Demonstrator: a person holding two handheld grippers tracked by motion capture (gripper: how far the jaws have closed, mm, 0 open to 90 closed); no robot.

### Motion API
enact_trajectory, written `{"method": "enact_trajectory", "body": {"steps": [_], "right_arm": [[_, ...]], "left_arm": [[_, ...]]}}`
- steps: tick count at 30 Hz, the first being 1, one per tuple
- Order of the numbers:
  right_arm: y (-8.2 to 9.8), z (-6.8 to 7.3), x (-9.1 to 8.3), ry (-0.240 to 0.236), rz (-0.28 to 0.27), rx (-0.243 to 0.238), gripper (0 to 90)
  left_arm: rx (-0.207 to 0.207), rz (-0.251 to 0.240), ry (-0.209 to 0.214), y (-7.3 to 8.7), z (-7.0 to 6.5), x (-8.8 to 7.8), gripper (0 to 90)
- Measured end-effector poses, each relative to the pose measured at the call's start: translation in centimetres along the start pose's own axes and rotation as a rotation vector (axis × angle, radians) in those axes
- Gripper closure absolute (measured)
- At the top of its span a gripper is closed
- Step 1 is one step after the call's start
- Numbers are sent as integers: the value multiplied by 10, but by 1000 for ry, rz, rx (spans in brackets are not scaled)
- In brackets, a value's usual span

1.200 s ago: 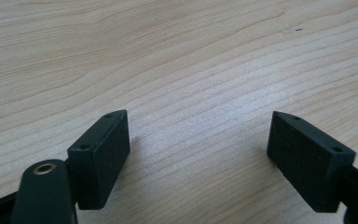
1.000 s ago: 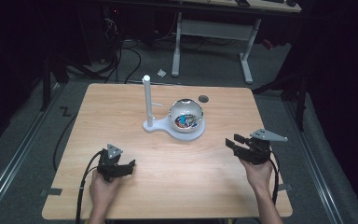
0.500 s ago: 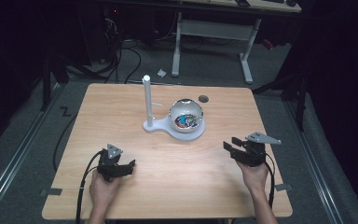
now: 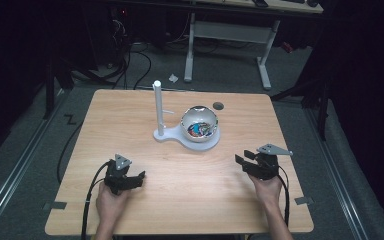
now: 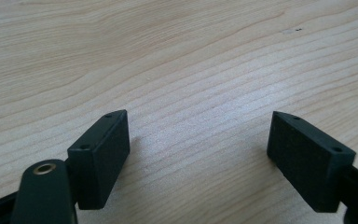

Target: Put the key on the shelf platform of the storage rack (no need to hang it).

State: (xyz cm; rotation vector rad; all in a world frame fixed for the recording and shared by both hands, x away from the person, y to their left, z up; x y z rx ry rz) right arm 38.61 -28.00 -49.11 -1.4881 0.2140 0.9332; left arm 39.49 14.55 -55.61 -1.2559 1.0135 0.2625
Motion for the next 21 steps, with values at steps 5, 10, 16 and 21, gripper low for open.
{"method": "enact_trajectory", "body": {"steps": [5,10,16,21], "right_arm": [[3,0,6,-9,9,4,530],[13,0,21,3,52,-1,512],[31,-5,43,54,119,-11,499],[34,-1,48,121,143,-73,470]], "left_arm": [[0,0,0,0,0,0,215],[0,0,0,0,0,0,215],[0,0,0,0,0,0,215],[0,0,0,0,0,0,215]]}}
Point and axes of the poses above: each handheld gripper's, and its own axes: x roughly forward along the jaws, y roughly out of its underside, z roughly to its left, the point moved 4 cm from there along x, roughly forward along the jaws, and after that the axes turned 4 degrees about z, right-handed, at the moved point
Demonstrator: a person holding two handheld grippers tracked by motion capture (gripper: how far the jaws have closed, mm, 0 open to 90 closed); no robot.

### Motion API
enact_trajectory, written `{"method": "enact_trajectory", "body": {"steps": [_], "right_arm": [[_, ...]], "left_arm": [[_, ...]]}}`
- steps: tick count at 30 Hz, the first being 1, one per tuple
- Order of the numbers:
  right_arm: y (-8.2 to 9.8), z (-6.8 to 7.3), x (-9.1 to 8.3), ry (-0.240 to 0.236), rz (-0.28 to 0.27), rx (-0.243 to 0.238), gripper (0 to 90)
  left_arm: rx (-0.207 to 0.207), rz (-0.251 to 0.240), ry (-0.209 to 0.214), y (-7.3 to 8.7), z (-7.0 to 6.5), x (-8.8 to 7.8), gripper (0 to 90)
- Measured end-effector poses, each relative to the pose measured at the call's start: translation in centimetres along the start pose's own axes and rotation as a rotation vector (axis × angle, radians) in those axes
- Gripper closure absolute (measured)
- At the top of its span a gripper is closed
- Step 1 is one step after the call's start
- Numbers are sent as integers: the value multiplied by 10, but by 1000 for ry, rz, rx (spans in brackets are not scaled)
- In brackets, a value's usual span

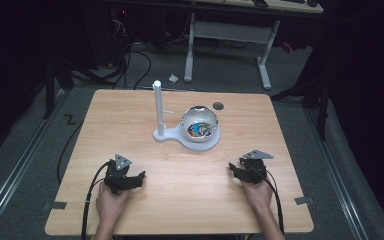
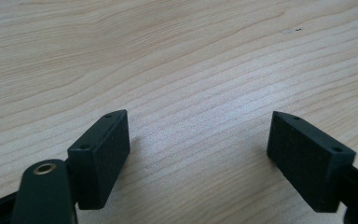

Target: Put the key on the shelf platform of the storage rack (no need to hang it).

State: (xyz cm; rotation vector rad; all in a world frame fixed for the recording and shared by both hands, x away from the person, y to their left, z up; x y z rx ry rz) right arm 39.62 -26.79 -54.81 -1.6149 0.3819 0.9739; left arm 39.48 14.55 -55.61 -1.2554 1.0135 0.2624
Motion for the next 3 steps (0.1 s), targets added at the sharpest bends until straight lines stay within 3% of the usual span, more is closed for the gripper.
{"method": "enact_trajectory", "body": {"steps": [3], "right_arm": [[0,2,0,5,3,-13,455]], "left_arm": [[-1,0,0,0,0,0,215]]}}
Point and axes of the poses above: each handheld gripper's, and its own axes: x roughly forward along the jaws, y roughly out of its underside, z roughly to its left, the point moved 4 cm from there along x, roughly forward along the jaws, and after that the axes turned 4 degrees about z, right-handed, at the moved point
